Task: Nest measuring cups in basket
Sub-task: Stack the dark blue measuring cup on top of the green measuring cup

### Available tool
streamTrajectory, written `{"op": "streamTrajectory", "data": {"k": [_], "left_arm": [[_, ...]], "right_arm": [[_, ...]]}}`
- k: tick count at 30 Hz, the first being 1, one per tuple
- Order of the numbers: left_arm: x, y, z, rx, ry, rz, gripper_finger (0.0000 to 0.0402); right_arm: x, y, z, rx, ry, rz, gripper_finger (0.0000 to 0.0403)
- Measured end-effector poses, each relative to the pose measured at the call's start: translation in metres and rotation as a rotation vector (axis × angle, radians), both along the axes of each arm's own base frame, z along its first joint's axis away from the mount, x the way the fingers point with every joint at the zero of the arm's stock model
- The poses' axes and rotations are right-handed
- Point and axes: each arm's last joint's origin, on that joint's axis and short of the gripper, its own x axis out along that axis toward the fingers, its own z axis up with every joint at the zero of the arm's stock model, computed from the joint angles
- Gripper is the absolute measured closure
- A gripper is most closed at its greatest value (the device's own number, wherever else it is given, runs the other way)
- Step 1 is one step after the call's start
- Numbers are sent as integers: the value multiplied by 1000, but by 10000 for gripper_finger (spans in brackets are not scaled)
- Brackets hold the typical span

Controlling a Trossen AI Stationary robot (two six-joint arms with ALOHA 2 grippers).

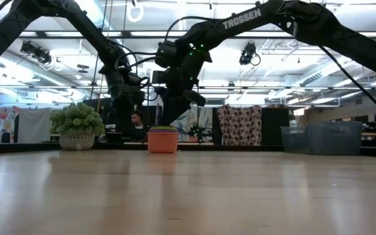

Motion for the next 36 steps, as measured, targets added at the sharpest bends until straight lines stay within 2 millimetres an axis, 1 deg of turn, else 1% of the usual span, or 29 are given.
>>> {"op": "streamTrajectory", "data": {"k": [3,6,9,14,16,19,24,28,31,33,36], "left_arm": [[0,0,0,0,0,0,395],[0,0,0,-1,1,1,395],[0,0,0,-2,1,3,395],[0,0,0,-3,1,4,395],[0,0,0,-9,1,20,395],[3,-1,0,-39,-30,47,395],[12,-7,0,-103,-29,127,395],[26,-16,0,-129,-18,151,395],[38,-25,-2,-119,13,127,395],[45,-30,-6,-106,56,112,395],[52,-34,-9,-102,72,97,395]], "right_arm": [[0,2,2,-104,32,-34,312],[1,4,14,-197,33,-76,312],[2,6,28,-196,6,-135,315],[1,6,42,-136,-52,-268,322],[-2,3,45,-100,-63,-341,324],[-7,-5,44,-12,-65,-486,326],[-16,-27,43,178,-106,-669,334],[-24,-47,44,275,-144,-865,347],[-32,-60,38,359,-138,-989,359],[-36,-66,32,435,-118,-1035,368],[-39,-70,27,512,-102,-1030,387]]}}
